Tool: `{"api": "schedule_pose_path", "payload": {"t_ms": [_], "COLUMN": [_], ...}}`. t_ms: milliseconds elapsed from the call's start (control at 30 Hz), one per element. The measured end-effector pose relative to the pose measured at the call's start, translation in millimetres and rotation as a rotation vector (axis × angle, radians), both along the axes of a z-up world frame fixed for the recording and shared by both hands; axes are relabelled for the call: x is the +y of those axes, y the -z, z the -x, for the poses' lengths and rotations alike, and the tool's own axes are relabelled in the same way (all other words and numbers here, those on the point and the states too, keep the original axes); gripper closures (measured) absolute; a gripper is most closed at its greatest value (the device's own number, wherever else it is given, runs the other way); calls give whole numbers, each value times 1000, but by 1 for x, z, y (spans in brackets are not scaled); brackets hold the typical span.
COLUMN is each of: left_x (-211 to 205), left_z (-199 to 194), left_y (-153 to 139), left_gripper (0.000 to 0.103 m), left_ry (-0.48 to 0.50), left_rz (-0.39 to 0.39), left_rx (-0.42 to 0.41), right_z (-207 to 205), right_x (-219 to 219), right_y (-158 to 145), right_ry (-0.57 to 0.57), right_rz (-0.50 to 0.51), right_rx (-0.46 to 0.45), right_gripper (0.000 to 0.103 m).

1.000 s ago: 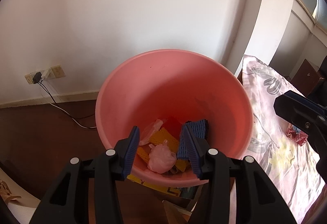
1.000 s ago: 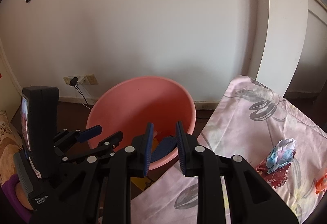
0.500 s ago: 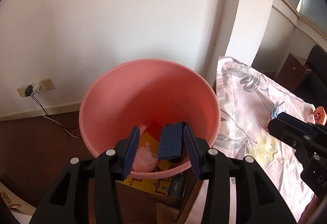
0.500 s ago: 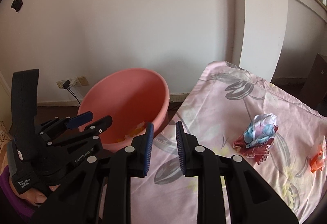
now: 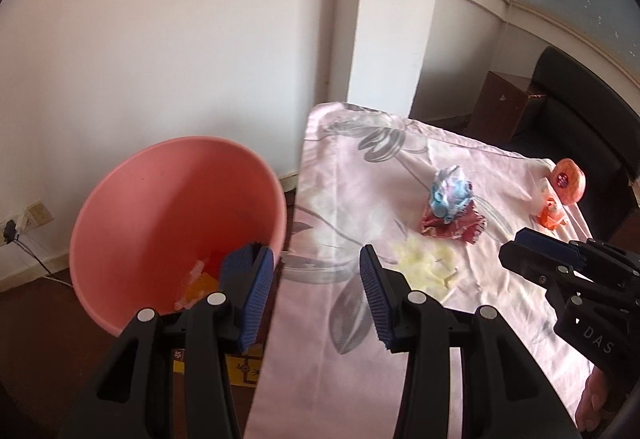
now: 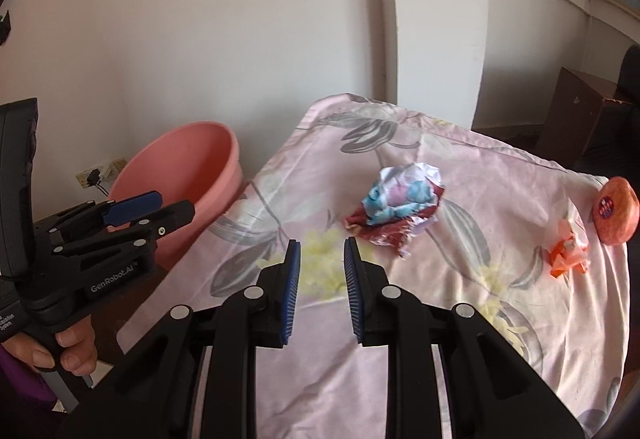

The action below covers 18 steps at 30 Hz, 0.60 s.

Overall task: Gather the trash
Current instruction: 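Move both open grippers back over the table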

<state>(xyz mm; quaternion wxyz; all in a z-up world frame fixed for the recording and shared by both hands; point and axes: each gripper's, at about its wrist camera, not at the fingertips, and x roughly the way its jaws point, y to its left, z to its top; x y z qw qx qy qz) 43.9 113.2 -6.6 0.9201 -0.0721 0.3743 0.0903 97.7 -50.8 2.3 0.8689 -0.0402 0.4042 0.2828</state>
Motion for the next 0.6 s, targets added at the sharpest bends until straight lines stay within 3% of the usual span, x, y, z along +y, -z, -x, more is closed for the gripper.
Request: {"api": "schedule_pose_path", "payload": {"t_ms": [333, 600], "left_x": [-63, -102], "left_z": [-31, -70], "left_y": [5, 19], "left_gripper": [59, 59], "left_ry": [215, 308], "left_rz": [15, 18], "left_rx": [29, 74], "right_z": [-9, -16], "right_x": [-71, -119], "right_y": [21, 30], "right_ry": [174, 294], "right_rz": [-10, -31], "right_rx": [47, 61], "right_gripper": [80, 80]}}
